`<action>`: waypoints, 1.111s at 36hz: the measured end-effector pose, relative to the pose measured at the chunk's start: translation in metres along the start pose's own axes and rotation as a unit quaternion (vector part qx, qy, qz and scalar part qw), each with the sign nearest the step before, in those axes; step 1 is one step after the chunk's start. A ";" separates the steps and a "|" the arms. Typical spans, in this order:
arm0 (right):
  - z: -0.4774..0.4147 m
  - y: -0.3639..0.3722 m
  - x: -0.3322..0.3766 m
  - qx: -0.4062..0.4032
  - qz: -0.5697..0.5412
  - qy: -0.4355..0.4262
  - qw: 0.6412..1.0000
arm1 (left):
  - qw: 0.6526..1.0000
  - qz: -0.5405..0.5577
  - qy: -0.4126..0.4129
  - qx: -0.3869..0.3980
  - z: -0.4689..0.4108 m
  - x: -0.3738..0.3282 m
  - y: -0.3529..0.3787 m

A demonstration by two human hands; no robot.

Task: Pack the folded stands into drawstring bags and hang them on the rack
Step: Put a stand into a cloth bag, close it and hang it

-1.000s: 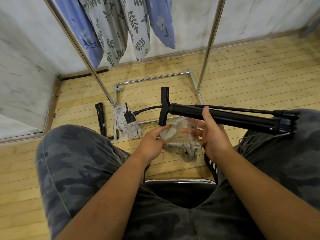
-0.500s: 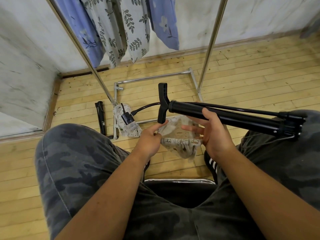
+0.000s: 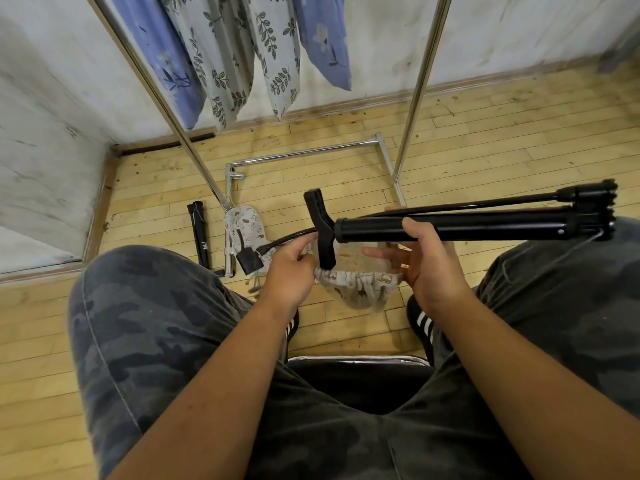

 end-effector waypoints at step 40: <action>0.013 0.014 0.002 0.081 0.415 -0.089 0.902 | 0.998 -0.021 0.025 0.053 0.010 -0.011 0.004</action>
Point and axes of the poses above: each hand's wrist, its own z-axis away from the middle knuckle, its own y-axis out of the palm, x = y × z, the point moved 8 cm from there along -z, towards the middle knuckle, and after that the axes turned 3 degrees about -x, right-handed, at the moved point
